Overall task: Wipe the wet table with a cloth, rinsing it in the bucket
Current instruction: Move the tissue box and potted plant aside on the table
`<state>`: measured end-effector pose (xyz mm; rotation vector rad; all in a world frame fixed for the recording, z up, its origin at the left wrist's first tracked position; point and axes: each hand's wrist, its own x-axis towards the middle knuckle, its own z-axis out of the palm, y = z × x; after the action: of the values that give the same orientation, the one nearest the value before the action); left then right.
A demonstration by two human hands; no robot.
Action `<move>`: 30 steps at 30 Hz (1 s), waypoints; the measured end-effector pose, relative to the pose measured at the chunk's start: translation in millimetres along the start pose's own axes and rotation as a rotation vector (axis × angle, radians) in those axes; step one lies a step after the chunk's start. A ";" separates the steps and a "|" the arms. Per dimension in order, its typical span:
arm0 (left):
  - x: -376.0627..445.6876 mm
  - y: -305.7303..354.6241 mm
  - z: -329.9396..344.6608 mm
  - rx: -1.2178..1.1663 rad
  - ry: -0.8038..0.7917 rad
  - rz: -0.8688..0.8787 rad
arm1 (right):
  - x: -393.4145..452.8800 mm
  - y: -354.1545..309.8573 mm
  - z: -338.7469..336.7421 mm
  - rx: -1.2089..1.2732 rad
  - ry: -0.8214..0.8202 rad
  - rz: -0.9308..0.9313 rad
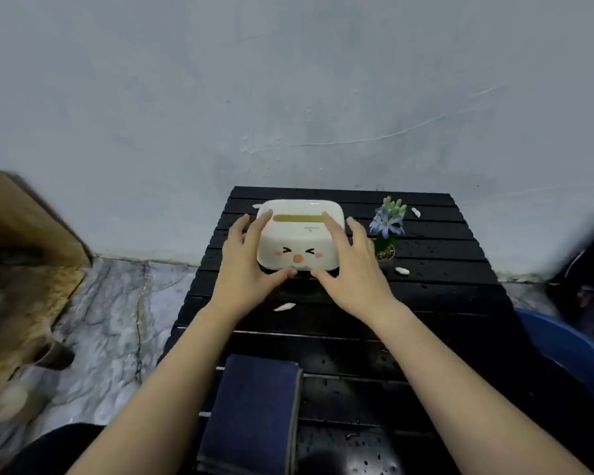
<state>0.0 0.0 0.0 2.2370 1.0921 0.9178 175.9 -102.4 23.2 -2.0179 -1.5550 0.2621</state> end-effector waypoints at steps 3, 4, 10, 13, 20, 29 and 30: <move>12.6 -15.6 -1.9 -0.099 -0.087 -0.089 | 14.3 2.7 9.1 0.091 -0.057 0.084; 15.9 -20.8 -0.9 -0.116 -0.120 -0.108 | 19.0 4.1 12.2 0.118 -0.072 0.107; 31.9 -38.7 12.3 -0.233 -0.200 -0.174 | 34.4 14.8 28.8 0.231 -0.051 0.152; 36.1 -40.5 20.2 -0.253 -0.186 -0.172 | 39.4 18.5 33.7 0.272 -0.008 0.145; 77.0 -47.5 30.3 -0.265 -0.138 -0.151 | 91.3 20.2 29.4 0.323 0.064 0.146; 151.6 -53.2 53.2 -0.221 -0.159 -0.122 | 159.8 41.3 38.9 0.423 0.201 0.184; 154.7 -55.1 56.5 -0.220 -0.164 -0.126 | 163.5 44.0 41.9 0.423 0.199 0.192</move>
<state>85.3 150.1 -18.6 2.0018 0.9944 0.7493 241.6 56.7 -4.9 -1.7931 -1.0795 0.4127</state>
